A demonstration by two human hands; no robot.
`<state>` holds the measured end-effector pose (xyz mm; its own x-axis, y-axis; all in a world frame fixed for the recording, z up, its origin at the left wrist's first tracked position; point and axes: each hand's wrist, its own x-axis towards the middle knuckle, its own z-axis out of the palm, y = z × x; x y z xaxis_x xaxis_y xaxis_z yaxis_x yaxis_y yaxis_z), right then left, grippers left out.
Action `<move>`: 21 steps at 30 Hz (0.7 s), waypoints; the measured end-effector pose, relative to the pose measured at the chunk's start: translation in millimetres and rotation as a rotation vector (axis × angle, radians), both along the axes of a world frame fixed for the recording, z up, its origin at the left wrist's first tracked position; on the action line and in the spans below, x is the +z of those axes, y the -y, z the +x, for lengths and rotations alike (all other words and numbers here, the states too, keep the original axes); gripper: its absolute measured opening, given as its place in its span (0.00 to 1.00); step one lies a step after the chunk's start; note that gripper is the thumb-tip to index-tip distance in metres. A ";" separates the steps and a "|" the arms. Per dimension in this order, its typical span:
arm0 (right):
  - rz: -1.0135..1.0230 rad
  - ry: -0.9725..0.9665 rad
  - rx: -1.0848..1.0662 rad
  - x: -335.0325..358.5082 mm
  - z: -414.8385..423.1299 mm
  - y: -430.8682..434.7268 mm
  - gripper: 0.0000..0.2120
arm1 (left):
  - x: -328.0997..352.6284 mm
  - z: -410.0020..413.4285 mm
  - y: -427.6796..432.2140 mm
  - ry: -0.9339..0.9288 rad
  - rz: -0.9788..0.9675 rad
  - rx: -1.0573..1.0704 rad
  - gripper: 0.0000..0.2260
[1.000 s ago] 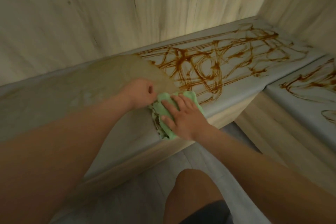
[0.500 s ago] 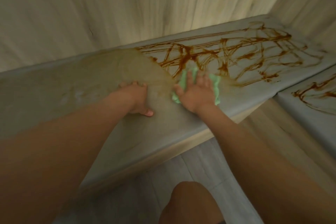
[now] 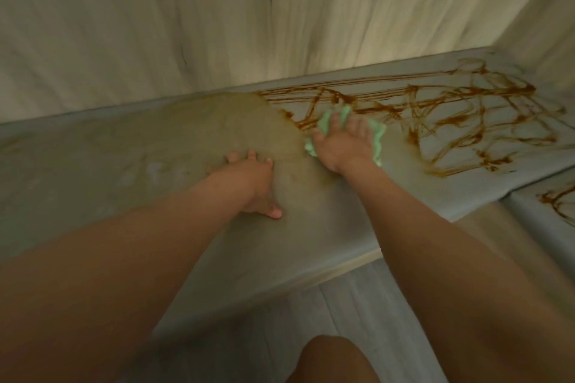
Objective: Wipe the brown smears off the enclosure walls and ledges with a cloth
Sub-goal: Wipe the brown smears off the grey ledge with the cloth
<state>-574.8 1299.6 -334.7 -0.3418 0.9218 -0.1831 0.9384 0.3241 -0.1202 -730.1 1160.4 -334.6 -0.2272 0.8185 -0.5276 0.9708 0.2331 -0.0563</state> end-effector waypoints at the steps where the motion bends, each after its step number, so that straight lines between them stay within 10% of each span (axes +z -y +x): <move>1: 0.008 -0.001 0.172 0.2 -8.7 8.3 0.35 | 0.2 0.5 -0.4 0.004 -0.003 -0.005 0.63; 6: 0.029 -0.026 0.707 5.1 28.6 -17.4 0.27 | -0.3 -0.9 -2.6 0.029 -0.011 0.009 0.62; 13: 0.022 -0.034 -0.038 -4.0 -35.0 -62.0 0.33 | 23.2 17.7 4.3 0.064 -0.100 0.110 0.56; 18: 0.030 -0.063 0.629 -0.4 -64.6 -33.7 0.29 | 26.5 17.6 4.8 0.075 -0.113 0.111 0.55; 21: 0.034 -0.119 0.662 2.8 -29.1 -67.6 0.25 | 24.7 16.1 6.1 0.096 -0.101 0.116 0.55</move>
<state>-603.9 1367.2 -331.9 -0.8527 0.5155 -0.0844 0.5217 0.8317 -0.1899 -714.0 1154.3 -309.9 -0.2615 0.7313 -0.6299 0.9398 0.3418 0.0067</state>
